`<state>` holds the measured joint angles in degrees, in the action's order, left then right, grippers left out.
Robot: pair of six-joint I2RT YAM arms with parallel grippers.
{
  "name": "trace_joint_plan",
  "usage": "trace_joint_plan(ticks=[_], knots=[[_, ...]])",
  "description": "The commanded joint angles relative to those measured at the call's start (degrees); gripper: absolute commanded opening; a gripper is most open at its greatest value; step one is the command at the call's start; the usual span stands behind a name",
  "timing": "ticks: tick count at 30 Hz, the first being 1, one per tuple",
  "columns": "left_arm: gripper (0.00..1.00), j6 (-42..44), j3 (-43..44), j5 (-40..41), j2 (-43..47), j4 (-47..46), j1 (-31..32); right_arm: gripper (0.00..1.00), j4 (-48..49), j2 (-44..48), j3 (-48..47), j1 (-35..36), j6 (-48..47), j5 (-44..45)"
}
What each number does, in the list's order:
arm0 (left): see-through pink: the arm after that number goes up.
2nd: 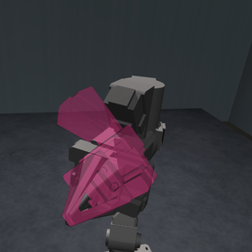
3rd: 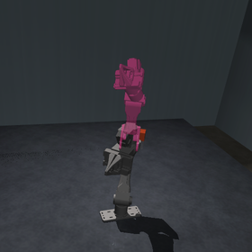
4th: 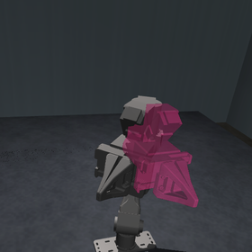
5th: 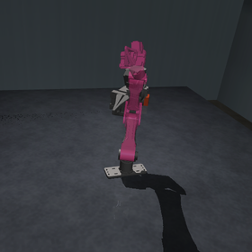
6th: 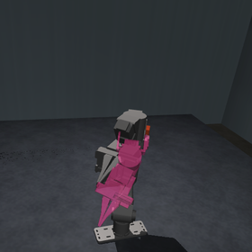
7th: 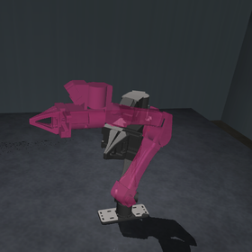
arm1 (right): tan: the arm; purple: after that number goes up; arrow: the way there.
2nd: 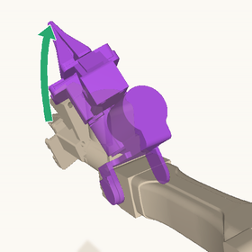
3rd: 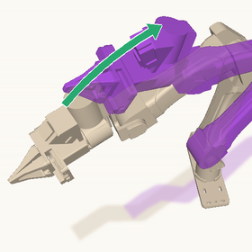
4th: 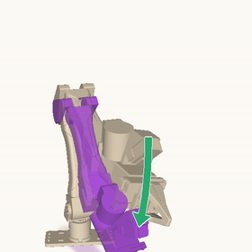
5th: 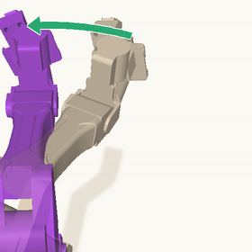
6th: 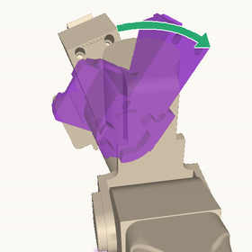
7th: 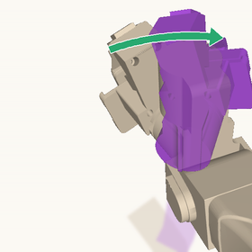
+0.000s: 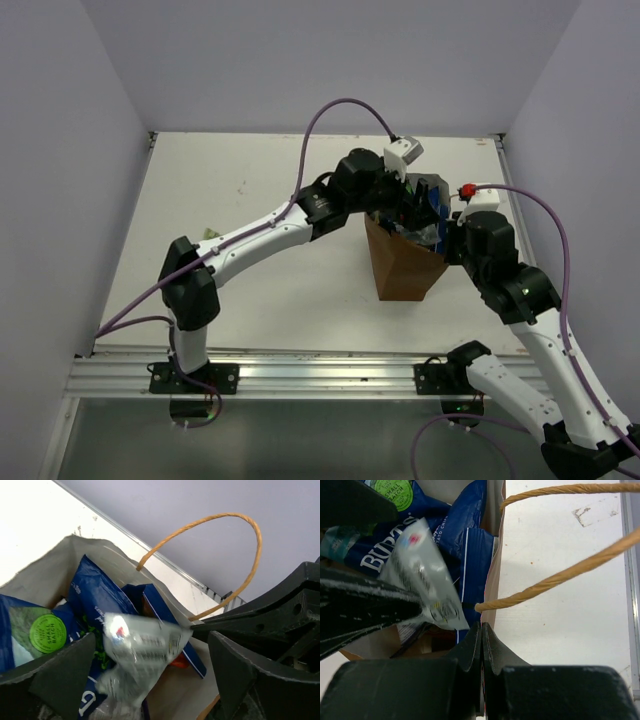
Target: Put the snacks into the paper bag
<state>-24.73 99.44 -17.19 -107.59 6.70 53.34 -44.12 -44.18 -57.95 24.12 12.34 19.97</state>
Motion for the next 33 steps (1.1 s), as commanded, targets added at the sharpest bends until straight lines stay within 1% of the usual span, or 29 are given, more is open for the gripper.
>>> trace_joint_plan(ticks=[1,3,5,6,7,8,9,10,11,12,13,14,15,16,18,19,20,22,23,25,30,33], knots=[[1.00,2.23,3.65,3.29,2.21,0.86,0.53,0.00,0.61,0.33,-0.58,0.31,-0.74,-0.98],[1.00,4.15,3.92,5.49,3.87,2.43,0.54,0.00,0.61,0.33,-0.58,0.31,-0.65,-0.98],[1.00,5.65,1.82,14.08,6.41,3.23,0.54,0.00,0.53,0.68,-0.58,0.31,-0.65,-0.89],[1.00,6.88,0.33,19.51,9.91,4.10,0.54,0.00,0.52,0.68,-0.58,0.31,-0.65,-0.72],[1.00,6.80,-3.68,32.44,11.95,4.81,0.54,0.00,0.44,0.76,-0.58,0.31,-0.56,-0.81],[1.00,6.19,-5.81,39.88,13.71,5.86,0.45,0.00,0.52,1.03,-0.58,0.31,-0.56,-0.72],[1.00,3.31,-8.10,47.18,16.68,9.70,0.19,0.00,0.44,1.03,-0.58,0.31,-0.65,-0.54],[1.00,0.68,-10.29,59.17,17.84,12.52,-0.25,0.00,0.44,1.12,-0.58,0.40,-0.65,-0.63],[1.00,-2.40,-14.75,63.55,18.90,15.68,-2.00,0.00,0.52,1.29,-0.49,0.32,-0.56,-0.72],[1.00,-11.04,-17.15,66.82,20.82,23.28,-3.41,0.00,0.52,1.29,-0.49,0.31,-0.65,-0.98],[1.00,-15.91,-22.57,70.85,21.97,26.58,-4.90,0.00,0.61,1.29,-0.58,0.31,-0.65,-1.07],[1.00,-20.31,-25.75,71.94,23.12,29.31,-7.87,0.00,0.70,1.29,-0.58,0.31,-0.65,-1.24],[1.00,-25.75,-29.27,72.38,25.30,31.08,-9.38,0.00,0.70,1.38,-0.58,0.31,-0.65,-1.51],[1.00,-26.94,-35.74,72.73,26.11,30.31,-11.40,0.00,0.87,1.38,-0.58,0.31,-0.74,-1.68],[1.00,-28.52,-40.88,71.95,27.08,27.16,-13.17,0.00,0.96,1.82,-0.58,0.31,-0.65,-2.03],[1.00,-29.31,-44.04,70.38,26.82,26.70,-15.18,0.00,0.96,1.99,-0.58,0.31,-0.74,-2.12],[1.00,-29.84,-45.37,69.23,26.47,26.18,-16.42,0.00,0.96,2.08,-0.49,0.31,-0.65,-2.21],[1.00,-29.24,-48.70,66.34,25.50,22.41,-19.83,0.00,0.88,2.78,-0.41,0.23,-0.74,-2.39],[1.00,-27.67,-49.86,65.80,25.33,18.83,-20.64,0.00,0.96,2.87,-0.41,0.31,-0.74,-2.39],[1.00,-26.34,-51.53,65.53,25.15,16.25,-22.13,0.00,0.96,3.05,-0.32,0.31,-0.74,-2.39],[0.92,-21.95,-53.29,66.76,23.92,8.78,-24.51,0.00,0.96,2.79,-0.41,0.31,-0.65,-2.39],[0.90,-18.61,-53.91,65.18,22.17,4.29,-28.20,0.00,0.88,2.79,-0.41,0.31,-0.65,-2.21]])
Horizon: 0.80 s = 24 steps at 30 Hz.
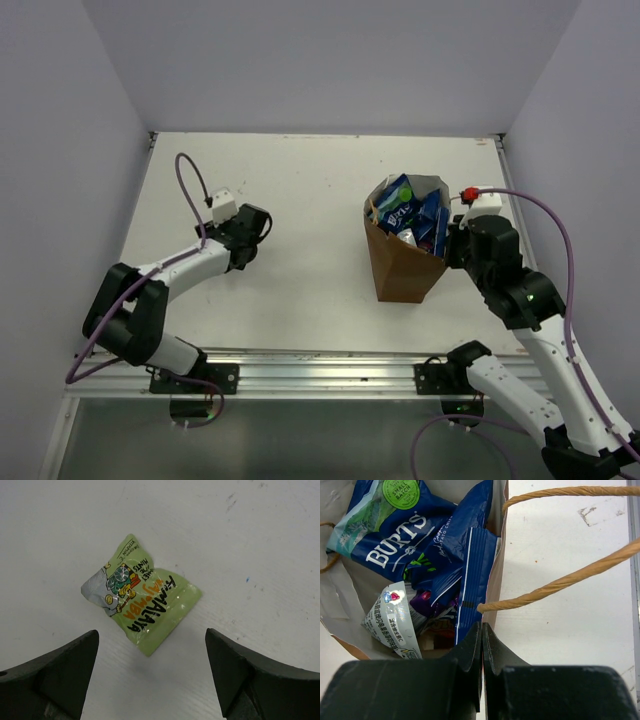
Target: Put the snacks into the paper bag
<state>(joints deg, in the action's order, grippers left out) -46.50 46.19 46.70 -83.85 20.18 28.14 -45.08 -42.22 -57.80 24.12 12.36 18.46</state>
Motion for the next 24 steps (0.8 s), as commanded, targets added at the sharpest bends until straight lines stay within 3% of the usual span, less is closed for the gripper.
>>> trace_joint_plan(ticks=[1,7,13,16,20,21,22,24], knots=[[0.89,3.69,-0.67,0.33,-2.01,-10.16,-4.92,0.00,1.84,0.82,-0.56,0.31,-0.67,-0.62],[0.87,4.49,0.12,-2.31,-5.97,-10.69,-9.85,0.00,1.75,0.56,-0.56,0.31,-0.67,0.00],[0.86,4.84,0.74,-4.51,-9.74,-11.39,-10.82,0.00,1.75,0.38,-0.56,0.31,-0.67,-0.26],[0.78,5.37,1.35,-6.17,-12.20,-12.01,-11.53,0.00,1.75,0.56,-0.56,0.31,-0.67,-0.18],[0.54,5.98,2.49,-6.79,-13.97,-11.92,-11.88,0.00,1.66,0.64,-0.56,0.31,-0.76,-0.26],[0.46,6.07,2.58,-7.06,-14.06,-11.92,-11.88,0.00,1.66,0.73,-0.56,0.31,-0.67,-0.09],[0.30,6.07,2.58,-6.97,-13.97,-11.92,-11.88,0.00,1.66,0.56,-0.56,0.31,-0.76,-0.09],[0.16,6.33,2.67,-7.32,-14.06,-12.01,-11.97,0.00,1.75,0.56,-0.56,0.31,-0.76,-0.26]])
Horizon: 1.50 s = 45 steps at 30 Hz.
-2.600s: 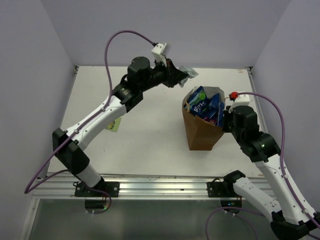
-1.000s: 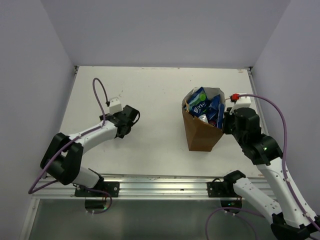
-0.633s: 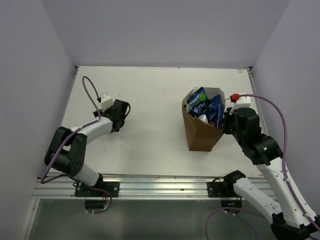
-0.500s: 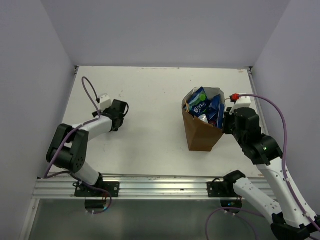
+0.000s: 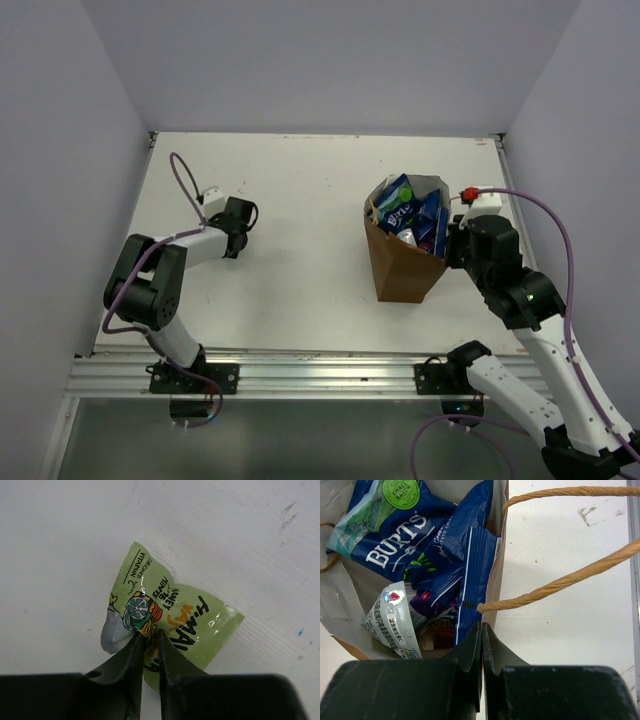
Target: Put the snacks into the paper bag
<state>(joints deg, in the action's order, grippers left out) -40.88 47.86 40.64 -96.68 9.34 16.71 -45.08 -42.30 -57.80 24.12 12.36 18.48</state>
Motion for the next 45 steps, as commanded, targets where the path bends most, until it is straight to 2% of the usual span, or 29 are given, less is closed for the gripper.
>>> trace_joint_plan(ticks=[1,2,7,11,14,17,20,21,24,26,30,32,38,45], knots=[[0.03,0.80,1.01,-1.35,-1.23,-1.17,-0.54,0.00,1.75,0.64,-0.56,0.31,-0.76,-0.29],[0.00,1.07,1.10,-1.44,-1.40,-1.00,-0.54,0.00,1.75,0.64,-0.56,0.31,-0.76,-0.29],[0.00,2.03,1.27,-5.21,2.54,-1.43,-0.45,0.00,1.75,0.56,-0.56,0.31,-0.76,-0.11],[0.00,4.49,3.65,-11.09,10.89,-1.61,-0.19,0.00,1.75,0.47,-0.56,0.31,-0.76,-0.20],[0.00,7.03,6.45,-18.65,17.03,-4.49,1.92,0.00,1.84,0.20,-0.56,0.31,-0.76,-0.20],[0.00,8.88,12.51,-25.68,19.42,-5.91,7.18,0.00,1.92,-0.06,-0.56,0.31,-0.85,-0.02],[0.00,8.81,20.15,-38.49,18.03,-8.36,12.46,0.00,1.84,-0.06,-0.56,0.40,-0.76,-0.11],[0.00,8.46,23.65,-45.84,17.24,-8.38,14.65,0.00,1.75,-0.15,-0.56,0.32,-0.76,-0.11],[0.00,8.89,32.43,-54.85,12.24,-10.84,19.74,0.00,1.75,-0.06,-0.56,0.31,-0.85,0.06],[0.00,11.16,38.59,-56.28,8.20,-9.52,23.00,0.00,1.75,0.03,-0.56,0.31,-0.76,-0.02],[0.00,12.85,45.47,-58.13,1.95,-6.80,30.99,0.00,1.66,0.20,-0.56,0.32,-0.67,-0.02],[0.00,13.02,48.37,-58.92,-1.56,-5.92,32.59,0.00,1.66,0.20,-0.56,0.31,-0.76,-0.02],[0.00,14.34,51.28,-55.85,-6.94,-2.58,38.13,0.00,1.66,0.56,-0.56,0.31,-0.67,0.15],[0.00,15.40,50.76,-52.77,-7.11,-2.14,38.66,0.00,1.66,0.64,-0.56,0.23,-0.76,0.15]])
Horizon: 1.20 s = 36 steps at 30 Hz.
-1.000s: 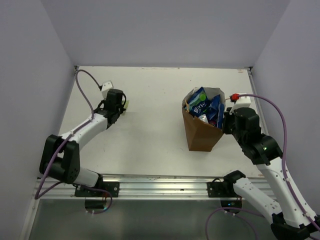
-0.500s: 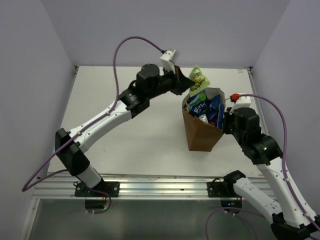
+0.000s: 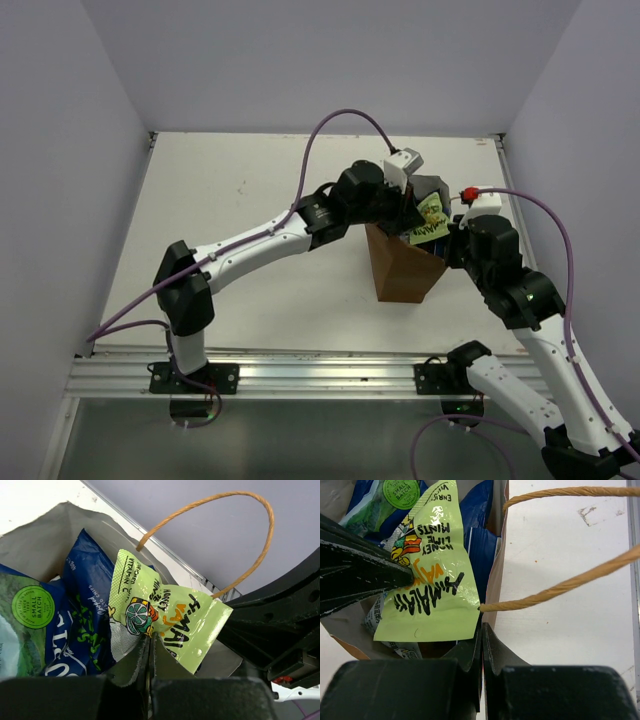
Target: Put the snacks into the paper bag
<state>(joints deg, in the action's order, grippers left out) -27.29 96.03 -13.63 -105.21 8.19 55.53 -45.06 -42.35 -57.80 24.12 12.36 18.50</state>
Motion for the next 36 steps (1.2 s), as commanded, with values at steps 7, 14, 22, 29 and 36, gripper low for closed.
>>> trace_joint_plan(ticks=[7,14,22,29,36], knots=[[0.59,3.73,5.13,4.39,0.70,2.18,0.63,0.00,1.73,0.60,-0.56,0.31,-0.67,0.13],[0.91,7.69,8.04,29.22,6.15,10.09,4.59,0.00,1.64,0.51,-0.56,0.31,-0.67,0.04],[0.85,5.23,4.80,41.40,6.77,20.65,4.33,0.00,1.64,0.34,-0.56,0.31,-0.76,-0.22],[0.84,4.00,2.58,41.75,4.66,21.17,4.33,0.00,1.55,0.60,-0.56,0.31,-0.58,0.04],[0.24,2.50,2.85,40.96,2.64,24.16,3.89,0.00,1.64,0.60,-0.56,0.31,-0.67,-0.13]])
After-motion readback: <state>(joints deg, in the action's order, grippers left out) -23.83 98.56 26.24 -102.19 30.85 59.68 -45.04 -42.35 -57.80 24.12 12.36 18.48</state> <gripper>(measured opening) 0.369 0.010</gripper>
